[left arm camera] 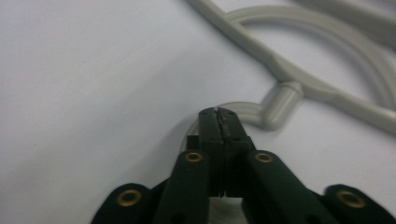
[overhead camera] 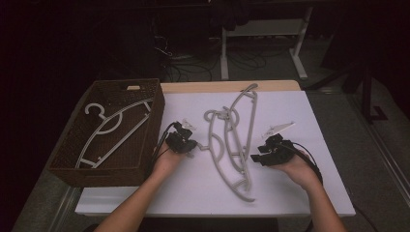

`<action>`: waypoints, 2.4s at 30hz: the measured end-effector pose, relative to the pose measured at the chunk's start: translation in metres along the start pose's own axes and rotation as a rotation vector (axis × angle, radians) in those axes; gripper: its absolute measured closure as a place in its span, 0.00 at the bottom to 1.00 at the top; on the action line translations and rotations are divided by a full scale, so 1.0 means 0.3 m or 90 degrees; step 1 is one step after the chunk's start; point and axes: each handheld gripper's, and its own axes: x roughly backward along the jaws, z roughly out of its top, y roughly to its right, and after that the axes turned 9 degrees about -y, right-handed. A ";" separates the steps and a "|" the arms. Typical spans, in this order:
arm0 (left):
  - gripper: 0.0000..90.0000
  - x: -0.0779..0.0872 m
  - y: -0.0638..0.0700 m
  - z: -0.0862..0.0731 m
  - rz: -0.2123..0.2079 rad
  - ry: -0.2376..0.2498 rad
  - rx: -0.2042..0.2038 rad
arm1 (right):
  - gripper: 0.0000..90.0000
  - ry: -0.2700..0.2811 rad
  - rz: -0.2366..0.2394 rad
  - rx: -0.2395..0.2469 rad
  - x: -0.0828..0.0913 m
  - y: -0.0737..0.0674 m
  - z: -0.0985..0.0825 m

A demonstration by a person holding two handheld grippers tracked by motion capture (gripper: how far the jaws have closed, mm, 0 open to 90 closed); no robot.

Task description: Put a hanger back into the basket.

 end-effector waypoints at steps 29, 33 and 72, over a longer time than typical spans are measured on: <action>0.48 0.030 0.011 -0.002 -0.097 0.052 0.022 | 0.99 -0.095 0.147 0.216 -0.139 -0.262 0.013; 0.48 0.001 -0.007 0.032 -0.072 0.043 0.029 | 0.94 -0.095 0.153 0.236 -0.153 -0.292 0.033; 0.92 -0.168 0.041 0.265 -0.024 -0.032 -0.066 | 0.62 0.069 0.048 0.058 -0.004 -0.100 -0.010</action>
